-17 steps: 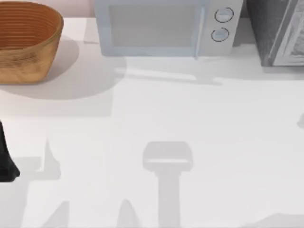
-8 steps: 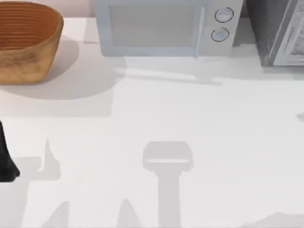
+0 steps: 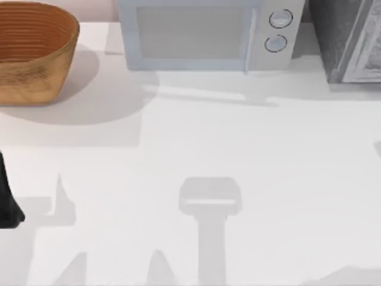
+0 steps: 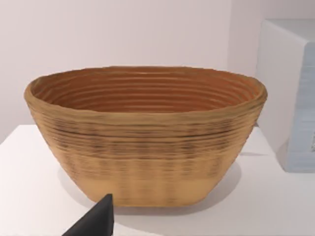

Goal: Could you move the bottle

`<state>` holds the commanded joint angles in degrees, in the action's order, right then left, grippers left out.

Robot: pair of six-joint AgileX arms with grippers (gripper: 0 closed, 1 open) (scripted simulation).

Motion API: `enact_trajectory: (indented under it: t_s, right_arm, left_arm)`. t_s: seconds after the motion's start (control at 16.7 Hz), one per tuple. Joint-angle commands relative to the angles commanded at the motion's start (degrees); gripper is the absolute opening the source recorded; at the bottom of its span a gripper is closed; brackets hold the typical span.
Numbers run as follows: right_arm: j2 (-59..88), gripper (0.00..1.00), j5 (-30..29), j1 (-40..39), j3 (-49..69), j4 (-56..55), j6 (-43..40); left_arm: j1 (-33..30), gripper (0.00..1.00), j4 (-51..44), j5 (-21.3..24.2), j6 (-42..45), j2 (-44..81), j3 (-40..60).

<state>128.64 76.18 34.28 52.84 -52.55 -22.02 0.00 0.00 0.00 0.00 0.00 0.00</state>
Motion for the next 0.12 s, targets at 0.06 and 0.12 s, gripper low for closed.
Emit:
enact_trajectory:
  t_s: [0.06, 0.12]
  right_arm:
    - [0.0, 1.0, 0.0, 0.0, 0.0, 0.0, 0.0]
    - [0.0, 1.0, 0.0, 0.0, 0.0, 0.0, 0.0]
  left_arm:
    - [0.0, 1.0, 0.0, 0.0, 0.0, 0.0, 0.0]
    - [0.0, 1.0, 0.0, 0.0, 0.0, 0.0, 0.0]
